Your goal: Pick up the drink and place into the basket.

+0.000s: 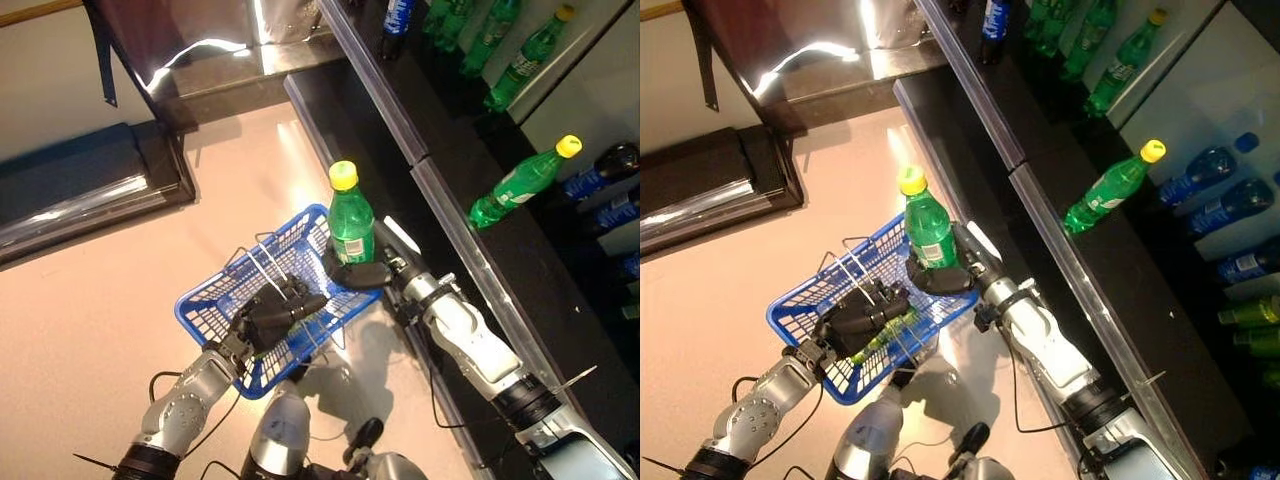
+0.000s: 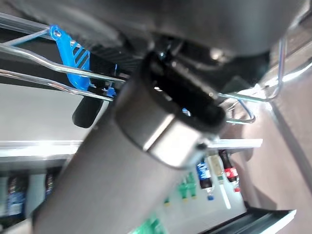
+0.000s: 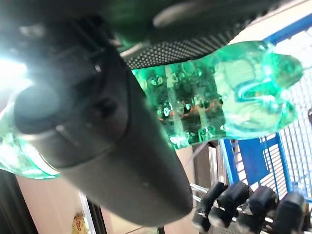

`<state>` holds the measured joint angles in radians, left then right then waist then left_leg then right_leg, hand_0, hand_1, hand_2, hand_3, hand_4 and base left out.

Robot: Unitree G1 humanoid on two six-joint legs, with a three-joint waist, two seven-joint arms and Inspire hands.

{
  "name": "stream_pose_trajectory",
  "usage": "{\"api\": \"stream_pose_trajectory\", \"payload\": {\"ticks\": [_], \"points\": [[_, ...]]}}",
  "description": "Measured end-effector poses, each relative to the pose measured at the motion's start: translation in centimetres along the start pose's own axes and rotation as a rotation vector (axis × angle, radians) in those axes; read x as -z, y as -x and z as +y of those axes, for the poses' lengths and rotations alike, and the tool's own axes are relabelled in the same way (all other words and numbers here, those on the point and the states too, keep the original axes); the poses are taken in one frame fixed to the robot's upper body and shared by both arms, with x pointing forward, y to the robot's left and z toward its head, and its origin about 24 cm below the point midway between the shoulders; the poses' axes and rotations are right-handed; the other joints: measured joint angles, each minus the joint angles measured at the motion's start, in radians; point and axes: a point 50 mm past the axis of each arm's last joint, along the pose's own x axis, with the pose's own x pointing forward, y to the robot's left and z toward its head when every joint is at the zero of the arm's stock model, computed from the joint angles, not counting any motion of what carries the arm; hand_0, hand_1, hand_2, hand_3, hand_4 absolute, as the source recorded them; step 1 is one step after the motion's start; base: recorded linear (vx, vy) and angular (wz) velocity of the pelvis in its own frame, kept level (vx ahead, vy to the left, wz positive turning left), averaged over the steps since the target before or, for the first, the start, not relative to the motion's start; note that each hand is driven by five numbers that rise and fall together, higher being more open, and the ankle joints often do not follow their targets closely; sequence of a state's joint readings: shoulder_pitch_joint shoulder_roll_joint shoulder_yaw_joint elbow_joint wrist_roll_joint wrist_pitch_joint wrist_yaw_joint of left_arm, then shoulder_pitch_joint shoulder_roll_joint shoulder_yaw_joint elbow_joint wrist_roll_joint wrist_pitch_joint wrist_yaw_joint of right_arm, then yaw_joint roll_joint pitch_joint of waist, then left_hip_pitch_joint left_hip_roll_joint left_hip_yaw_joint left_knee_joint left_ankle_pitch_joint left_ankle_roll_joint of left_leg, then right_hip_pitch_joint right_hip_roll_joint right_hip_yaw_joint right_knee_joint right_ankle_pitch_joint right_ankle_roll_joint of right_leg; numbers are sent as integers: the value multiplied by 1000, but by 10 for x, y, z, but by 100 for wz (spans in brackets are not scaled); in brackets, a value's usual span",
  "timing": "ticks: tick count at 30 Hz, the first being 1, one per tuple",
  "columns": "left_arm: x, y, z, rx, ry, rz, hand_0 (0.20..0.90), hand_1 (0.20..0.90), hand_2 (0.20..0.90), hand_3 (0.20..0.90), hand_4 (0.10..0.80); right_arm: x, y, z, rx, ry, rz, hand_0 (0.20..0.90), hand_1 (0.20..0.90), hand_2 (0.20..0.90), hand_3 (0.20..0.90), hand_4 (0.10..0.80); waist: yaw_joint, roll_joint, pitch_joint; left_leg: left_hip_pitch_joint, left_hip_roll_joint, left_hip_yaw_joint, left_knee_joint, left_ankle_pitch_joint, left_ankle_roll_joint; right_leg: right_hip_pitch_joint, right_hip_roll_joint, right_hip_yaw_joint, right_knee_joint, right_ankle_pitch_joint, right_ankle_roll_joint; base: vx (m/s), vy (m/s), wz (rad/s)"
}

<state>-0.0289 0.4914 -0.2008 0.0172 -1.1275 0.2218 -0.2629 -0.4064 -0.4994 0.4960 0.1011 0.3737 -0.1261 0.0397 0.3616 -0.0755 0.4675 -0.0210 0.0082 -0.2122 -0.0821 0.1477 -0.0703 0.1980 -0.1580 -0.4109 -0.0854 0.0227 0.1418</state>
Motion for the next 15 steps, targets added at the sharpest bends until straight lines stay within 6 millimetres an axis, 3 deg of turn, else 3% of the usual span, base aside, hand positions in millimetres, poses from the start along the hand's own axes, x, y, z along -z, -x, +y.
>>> {"api": "stream_pose_trajectory", "payload": {"ticks": [15], "points": [[-4,2,-13,113,-37,57,300,300,300,200,100,7,0,14,-51,38,32,300,300,300,200,100,26,-4,-2,-3,-6,-22,0,1,-1,8,-1,-24,0,-8,2,4,0,4]]}}
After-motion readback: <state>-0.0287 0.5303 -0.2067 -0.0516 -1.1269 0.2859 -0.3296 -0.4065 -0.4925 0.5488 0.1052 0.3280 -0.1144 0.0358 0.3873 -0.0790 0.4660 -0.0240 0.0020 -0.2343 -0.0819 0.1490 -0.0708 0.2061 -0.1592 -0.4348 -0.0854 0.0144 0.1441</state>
